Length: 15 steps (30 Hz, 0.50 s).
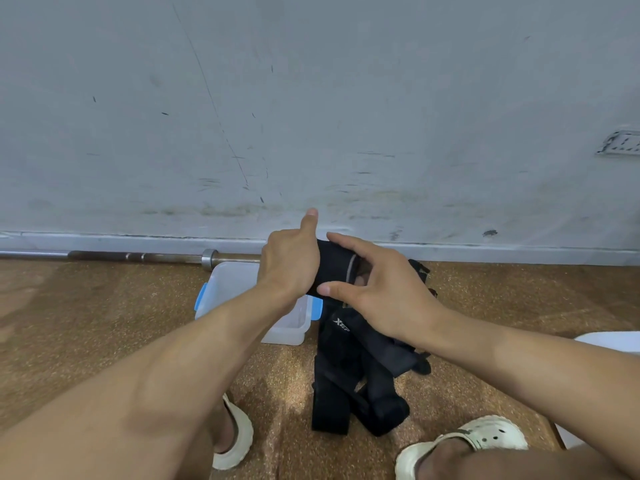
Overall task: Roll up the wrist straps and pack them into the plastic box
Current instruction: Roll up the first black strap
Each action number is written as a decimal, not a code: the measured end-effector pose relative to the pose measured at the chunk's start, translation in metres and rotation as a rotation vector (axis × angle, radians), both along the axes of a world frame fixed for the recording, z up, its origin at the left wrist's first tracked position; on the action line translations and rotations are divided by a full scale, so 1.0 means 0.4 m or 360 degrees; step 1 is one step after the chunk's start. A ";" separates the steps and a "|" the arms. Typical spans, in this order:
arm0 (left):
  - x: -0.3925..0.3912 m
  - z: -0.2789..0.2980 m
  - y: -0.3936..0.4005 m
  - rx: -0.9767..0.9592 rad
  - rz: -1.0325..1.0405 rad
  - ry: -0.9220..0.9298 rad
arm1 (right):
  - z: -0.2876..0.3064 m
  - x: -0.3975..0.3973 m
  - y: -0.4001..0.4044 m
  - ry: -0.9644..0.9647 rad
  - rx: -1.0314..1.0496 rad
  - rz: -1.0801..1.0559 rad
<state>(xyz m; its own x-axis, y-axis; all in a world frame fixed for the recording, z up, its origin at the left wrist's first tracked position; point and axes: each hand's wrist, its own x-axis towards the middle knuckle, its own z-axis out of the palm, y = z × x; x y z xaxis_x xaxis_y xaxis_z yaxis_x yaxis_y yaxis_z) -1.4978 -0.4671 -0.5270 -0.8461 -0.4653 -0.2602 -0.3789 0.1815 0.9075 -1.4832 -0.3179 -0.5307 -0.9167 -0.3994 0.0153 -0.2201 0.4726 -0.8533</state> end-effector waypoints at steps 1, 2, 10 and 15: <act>-0.001 0.000 -0.004 0.0000 -0.0011 -0.0048 | -0.001 0.001 -0.004 0.0040 0.0009 -0.0006; -0.002 0.002 -0.007 -0.0009 -0.0024 -0.0082 | -0.005 0.000 -0.009 0.0076 0.0016 -0.0012; -0.004 -0.003 -0.012 0.0196 -0.0092 -0.0142 | -0.008 -0.013 -0.013 0.0015 -0.0121 -0.0078; -0.009 -0.032 -0.058 0.0020 -0.0438 -0.0273 | -0.002 -0.045 0.000 -0.0400 -0.0494 -0.0168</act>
